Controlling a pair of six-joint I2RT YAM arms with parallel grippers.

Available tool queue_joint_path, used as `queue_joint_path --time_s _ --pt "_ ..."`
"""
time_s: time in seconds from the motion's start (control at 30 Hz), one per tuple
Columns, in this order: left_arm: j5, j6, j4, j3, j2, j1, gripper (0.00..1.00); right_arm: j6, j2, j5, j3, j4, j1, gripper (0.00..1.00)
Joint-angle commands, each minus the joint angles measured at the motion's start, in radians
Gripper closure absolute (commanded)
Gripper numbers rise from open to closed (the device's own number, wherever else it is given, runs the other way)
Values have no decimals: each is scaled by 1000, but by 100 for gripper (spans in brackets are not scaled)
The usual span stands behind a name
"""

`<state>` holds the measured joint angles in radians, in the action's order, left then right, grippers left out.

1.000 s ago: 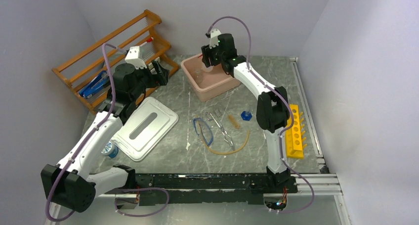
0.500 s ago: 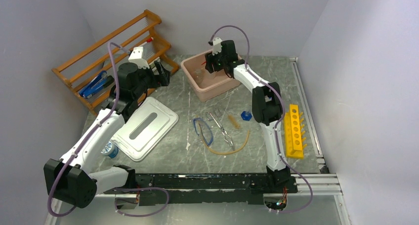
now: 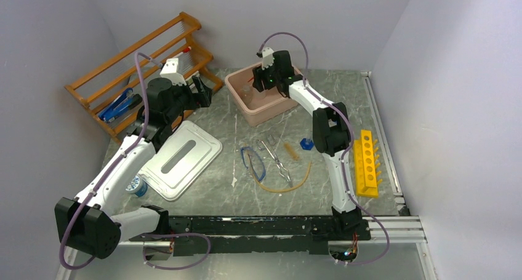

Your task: Organize the chemistry lab equipment

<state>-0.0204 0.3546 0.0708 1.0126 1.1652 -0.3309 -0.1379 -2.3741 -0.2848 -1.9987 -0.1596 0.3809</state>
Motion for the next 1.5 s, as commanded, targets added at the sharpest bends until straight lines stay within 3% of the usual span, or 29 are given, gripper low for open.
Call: queue_joint_path --time_s 0.0,0.33,0.5,0.87,1.13,1.27,1.47 --pt "-10 -10 -28 26 -12 -5 9 7 -52 23 -52 1 22 43" --pt "-15 -11 -28 31 -10 -6 9 60 28 71 -64 -13 20 16" --pt "-17 -5 -25 34 -17 -6 9 70 84 64 -71 -25 16 10" --pt "-52 10 87 47 -97 -5 8 107 387 64 154 -2 19 11" --pt "11 30 134 -14 -205 -7 3 299 751 127 372 -170 43 26" --pt "79 37 133 -57 -240 -13 3 333 917 239 531 -276 132 27" --pt "183 118 76 -150 -264 -40 6 420 1025 353 724 -363 309 28"
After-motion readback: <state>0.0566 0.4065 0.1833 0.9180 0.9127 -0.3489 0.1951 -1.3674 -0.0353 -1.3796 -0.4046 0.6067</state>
